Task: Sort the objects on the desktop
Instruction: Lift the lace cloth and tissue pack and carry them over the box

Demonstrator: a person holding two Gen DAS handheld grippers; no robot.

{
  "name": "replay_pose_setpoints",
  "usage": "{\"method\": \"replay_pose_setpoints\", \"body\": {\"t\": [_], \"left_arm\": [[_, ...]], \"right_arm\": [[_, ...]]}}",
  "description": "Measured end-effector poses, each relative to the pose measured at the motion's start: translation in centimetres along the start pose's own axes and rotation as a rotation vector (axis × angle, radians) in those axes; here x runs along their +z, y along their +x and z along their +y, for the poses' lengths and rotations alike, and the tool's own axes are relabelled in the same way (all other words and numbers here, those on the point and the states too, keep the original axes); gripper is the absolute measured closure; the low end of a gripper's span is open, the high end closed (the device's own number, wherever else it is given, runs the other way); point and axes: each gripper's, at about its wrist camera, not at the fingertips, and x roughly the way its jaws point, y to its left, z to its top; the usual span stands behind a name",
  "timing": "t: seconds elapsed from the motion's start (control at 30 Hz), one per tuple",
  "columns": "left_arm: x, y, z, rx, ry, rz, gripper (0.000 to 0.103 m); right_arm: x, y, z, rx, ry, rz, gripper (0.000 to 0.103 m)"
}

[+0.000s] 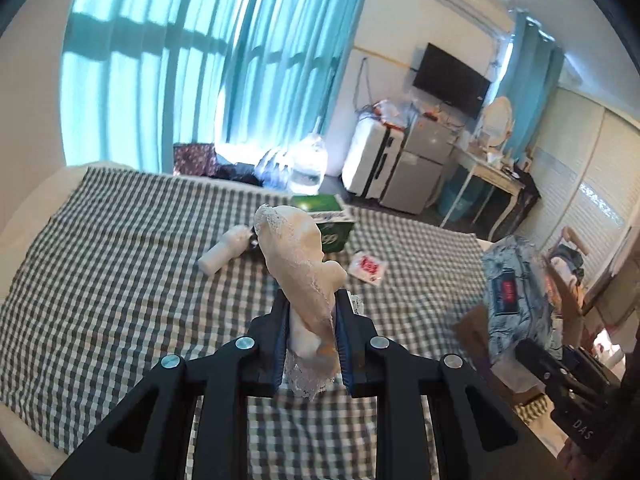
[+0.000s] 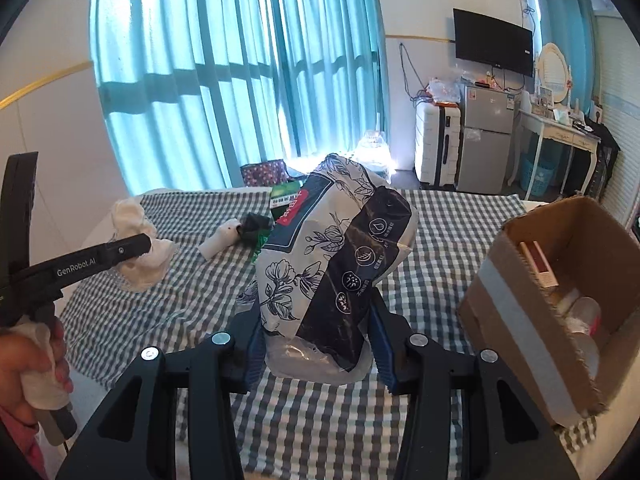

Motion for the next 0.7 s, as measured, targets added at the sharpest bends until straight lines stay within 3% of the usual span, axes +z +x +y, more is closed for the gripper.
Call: {"method": "replay_pose_setpoints", "body": {"t": [0.23,0.47,0.7], "left_arm": [[0.4,-2.5,-4.9,-0.059,0.084,-0.014,0.082],[1.7,-0.5,-12.6,-0.162,0.169,0.004,0.082],[1.8,4.2,-22.3,-0.316,0.253,0.056,0.082]], "right_arm": [[0.5,-4.6,-0.5,-0.053,-0.027,-0.052,0.058],[0.9,-7.7,-3.5,-0.154,-0.032,-0.095,0.058],[1.2,-8.1,-10.4,-0.277,0.056,-0.084,0.058]]}}
